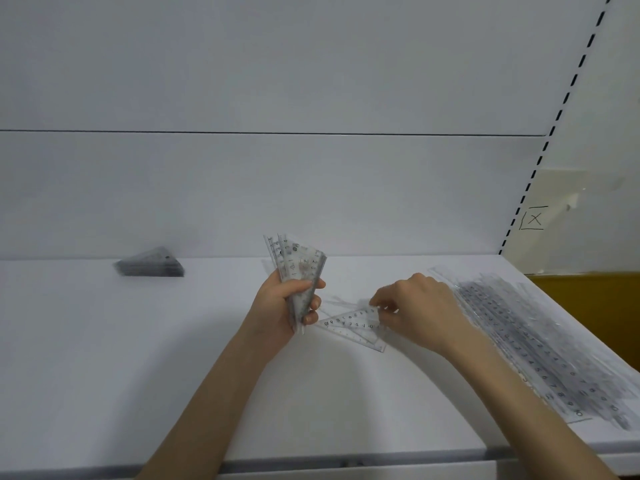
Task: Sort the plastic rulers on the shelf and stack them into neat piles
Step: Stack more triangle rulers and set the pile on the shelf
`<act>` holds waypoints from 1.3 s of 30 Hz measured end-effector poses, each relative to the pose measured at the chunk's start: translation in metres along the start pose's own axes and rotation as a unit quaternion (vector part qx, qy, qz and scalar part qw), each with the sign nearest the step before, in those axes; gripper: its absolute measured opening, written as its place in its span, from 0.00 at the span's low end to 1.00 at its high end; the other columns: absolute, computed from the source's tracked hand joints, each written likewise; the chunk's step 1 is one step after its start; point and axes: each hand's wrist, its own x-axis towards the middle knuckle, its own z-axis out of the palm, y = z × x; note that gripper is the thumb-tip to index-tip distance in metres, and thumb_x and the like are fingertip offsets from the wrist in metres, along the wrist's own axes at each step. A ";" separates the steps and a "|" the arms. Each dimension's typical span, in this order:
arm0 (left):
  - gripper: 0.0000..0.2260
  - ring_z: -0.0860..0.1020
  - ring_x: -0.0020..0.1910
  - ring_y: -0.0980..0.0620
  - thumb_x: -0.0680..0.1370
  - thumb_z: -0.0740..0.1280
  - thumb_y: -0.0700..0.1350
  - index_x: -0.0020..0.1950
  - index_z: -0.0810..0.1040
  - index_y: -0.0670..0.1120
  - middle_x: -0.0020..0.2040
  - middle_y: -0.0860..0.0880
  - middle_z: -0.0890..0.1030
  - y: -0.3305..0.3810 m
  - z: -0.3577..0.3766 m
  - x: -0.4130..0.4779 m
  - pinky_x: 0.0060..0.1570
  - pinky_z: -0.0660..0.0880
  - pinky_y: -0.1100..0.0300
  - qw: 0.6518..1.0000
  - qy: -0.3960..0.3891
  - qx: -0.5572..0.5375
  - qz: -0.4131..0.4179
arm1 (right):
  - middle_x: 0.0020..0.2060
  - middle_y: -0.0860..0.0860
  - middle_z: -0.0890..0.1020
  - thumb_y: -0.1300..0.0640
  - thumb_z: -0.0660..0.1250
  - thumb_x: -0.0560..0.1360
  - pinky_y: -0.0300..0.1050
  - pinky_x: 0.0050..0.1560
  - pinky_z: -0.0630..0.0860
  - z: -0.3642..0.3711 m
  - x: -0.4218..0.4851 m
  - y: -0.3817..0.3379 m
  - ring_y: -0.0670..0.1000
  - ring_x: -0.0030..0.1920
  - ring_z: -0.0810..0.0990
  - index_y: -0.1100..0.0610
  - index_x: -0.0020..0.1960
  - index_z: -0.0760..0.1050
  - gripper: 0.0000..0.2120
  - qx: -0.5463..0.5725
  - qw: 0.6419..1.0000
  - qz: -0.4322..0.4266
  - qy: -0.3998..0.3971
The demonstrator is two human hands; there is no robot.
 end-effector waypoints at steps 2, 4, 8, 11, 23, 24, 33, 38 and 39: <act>0.19 0.72 0.25 0.51 0.66 0.65 0.38 0.57 0.70 0.40 0.39 0.42 0.78 0.000 0.000 0.000 0.21 0.65 0.64 1.000 0.003 -0.003 -0.001 | 0.39 0.49 0.84 0.55 0.61 0.74 0.44 0.40 0.74 0.002 0.003 -0.001 0.57 0.42 0.80 0.50 0.49 0.79 0.09 0.014 0.994 0.032 0.103; 0.19 0.72 0.26 0.50 0.67 0.66 0.40 0.57 0.70 0.41 0.39 0.42 0.77 0.000 0.001 0.000 0.22 0.66 0.63 1.000 -0.002 -0.010 0.001 | 0.28 0.54 0.81 0.58 0.63 0.73 0.47 0.32 0.75 0.003 0.007 -0.008 0.61 0.31 0.79 0.58 0.43 0.77 0.06 0.071 0.973 0.044 0.214; 0.18 0.73 0.27 0.50 0.70 0.68 0.43 0.58 0.70 0.41 0.40 0.42 0.77 -0.001 0.003 0.002 0.24 0.67 0.62 1.000 0.004 -0.010 -0.002 | 0.23 0.53 0.76 0.61 0.65 0.70 0.45 0.22 0.72 0.000 0.013 -0.043 0.57 0.22 0.76 0.60 0.36 0.74 0.05 0.131 0.923 -0.021 0.361; 0.13 0.73 0.27 0.51 0.75 0.62 0.48 0.54 0.72 0.40 0.35 0.45 0.76 -0.001 0.006 0.001 0.25 0.67 0.63 1.000 -0.014 0.000 -0.005 | 0.24 0.51 0.74 0.64 0.68 0.67 0.40 0.19 0.65 0.002 0.014 -0.075 0.55 0.21 0.71 0.59 0.32 0.71 0.07 0.106 0.916 -0.067 0.381; 0.04 0.76 0.33 0.51 0.79 0.56 0.38 0.51 0.69 0.43 0.37 0.45 0.74 -0.002 0.002 0.000 0.31 0.72 0.60 0.999 -0.016 -0.005 0.043 | 0.32 0.44 0.80 0.55 0.66 0.71 0.43 0.35 0.67 0.028 0.008 -0.097 0.50 0.35 0.76 0.55 0.36 0.77 0.06 0.100 0.921 -0.122 0.357; 0.04 0.75 0.30 0.51 0.79 0.56 0.38 0.51 0.68 0.43 0.35 0.45 0.73 -0.001 0.002 0.000 0.27 0.71 0.60 0.999 -0.011 -0.001 0.044 | 0.35 0.43 0.81 0.52 0.65 0.72 0.43 0.38 0.66 0.027 0.007 -0.094 0.49 0.38 0.76 0.54 0.38 0.77 0.08 0.118 0.930 -0.133 0.321; 0.10 0.71 0.25 0.50 0.77 0.56 0.36 0.58 0.69 0.40 0.40 0.41 0.76 0.003 0.000 0.002 0.22 0.67 0.63 0.997 0.020 -0.065 0.029 | 0.55 0.41 0.81 0.51 0.70 0.74 0.40 0.57 0.72 -0.006 0.017 0.016 0.42 0.57 0.77 0.46 0.58 0.80 0.12 0.223 0.974 0.033 -0.027; 0.20 0.72 0.26 0.51 0.65 0.63 0.34 0.57 0.69 0.40 0.42 0.41 0.76 0.003 0.000 0.002 0.22 0.67 0.62 0.997 -0.004 -0.068 0.032 | 0.64 0.47 0.71 0.44 0.76 0.67 0.37 0.59 0.65 0.009 0.017 0.028 0.47 0.65 0.68 0.48 0.67 0.73 0.31 0.167 0.962 -0.003 -0.218; 0.21 0.72 0.26 0.51 0.65 0.62 0.34 0.58 0.69 0.39 0.42 0.41 0.76 0.003 -0.001 0.002 0.22 0.67 0.62 0.997 -0.006 -0.064 0.036 | 0.63 0.47 0.70 0.45 0.76 0.67 0.36 0.56 0.64 0.010 0.018 0.029 0.47 0.63 0.68 0.48 0.66 0.74 0.29 0.176 0.962 -0.006 -0.210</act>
